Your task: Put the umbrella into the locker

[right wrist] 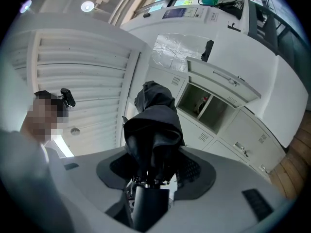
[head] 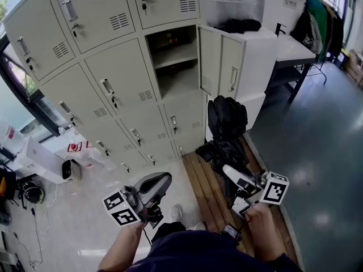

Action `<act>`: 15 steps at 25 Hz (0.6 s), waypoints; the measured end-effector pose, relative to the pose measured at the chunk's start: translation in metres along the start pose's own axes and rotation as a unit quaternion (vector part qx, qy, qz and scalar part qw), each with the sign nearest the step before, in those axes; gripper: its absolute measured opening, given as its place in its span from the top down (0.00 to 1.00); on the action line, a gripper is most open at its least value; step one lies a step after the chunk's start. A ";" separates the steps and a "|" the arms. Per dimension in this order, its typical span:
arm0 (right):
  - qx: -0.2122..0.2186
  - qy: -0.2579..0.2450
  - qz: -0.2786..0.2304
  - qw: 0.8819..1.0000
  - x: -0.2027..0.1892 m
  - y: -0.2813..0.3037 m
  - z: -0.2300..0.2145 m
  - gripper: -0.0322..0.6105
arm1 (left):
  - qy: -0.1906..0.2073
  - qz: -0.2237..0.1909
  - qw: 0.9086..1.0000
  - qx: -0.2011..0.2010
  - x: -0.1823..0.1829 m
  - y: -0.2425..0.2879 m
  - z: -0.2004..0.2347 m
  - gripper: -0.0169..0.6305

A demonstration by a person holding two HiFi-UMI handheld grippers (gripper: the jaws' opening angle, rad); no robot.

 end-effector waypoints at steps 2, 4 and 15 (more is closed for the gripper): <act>-0.007 -0.008 -0.002 1.000 0.004 0.005 -0.003 0.62 | 0.003 0.004 1.000 0.004 0.002 0.000 0.007 0.97; -0.015 -0.017 -0.002 1.000 0.007 0.011 -0.006 0.62 | 0.010 0.011 1.000 0.008 0.004 -0.001 0.016 0.97; -0.085 -0.085 0.001 0.993 0.039 0.105 -0.037 0.62 | 0.012 0.023 1.000 0.005 0.040 -0.012 0.114 0.97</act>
Point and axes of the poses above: the fingertips, and each gripper's own axes: y forward along the fingers, z to its left, x out of its top, the point moved 4 cm from there along -y, backward along the fingers, and after that the axes turned 13 degrees about -x, right-handed, at the moved point
